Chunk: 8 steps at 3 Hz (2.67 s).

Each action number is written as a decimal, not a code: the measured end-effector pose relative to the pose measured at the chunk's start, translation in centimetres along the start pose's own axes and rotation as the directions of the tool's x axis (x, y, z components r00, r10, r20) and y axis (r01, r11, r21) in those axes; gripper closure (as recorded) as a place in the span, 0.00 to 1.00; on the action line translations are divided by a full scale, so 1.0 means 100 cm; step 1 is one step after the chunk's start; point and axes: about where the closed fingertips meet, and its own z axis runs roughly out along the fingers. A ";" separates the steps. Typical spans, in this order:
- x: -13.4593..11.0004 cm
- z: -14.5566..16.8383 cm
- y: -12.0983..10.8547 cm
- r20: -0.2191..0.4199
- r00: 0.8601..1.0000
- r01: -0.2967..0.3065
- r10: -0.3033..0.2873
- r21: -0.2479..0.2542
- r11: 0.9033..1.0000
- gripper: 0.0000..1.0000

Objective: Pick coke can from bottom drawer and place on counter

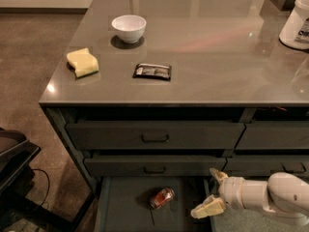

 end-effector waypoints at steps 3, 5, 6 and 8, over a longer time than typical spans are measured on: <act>0.087 0.116 0.009 0.051 0.988 -0.146 0.147 -0.027 0.989 0.00; 0.107 0.147 -0.011 0.071 0.986 -0.152 0.149 0.037 0.988 0.00; 0.125 0.186 -0.032 0.119 0.981 -0.158 0.153 0.037 0.987 0.00; 0.138 0.205 -0.037 0.140 0.979 -0.150 0.147 0.008 0.989 0.00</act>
Offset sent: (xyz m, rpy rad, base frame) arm 0.0080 0.0676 -0.1956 0.1322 0.1150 -0.1123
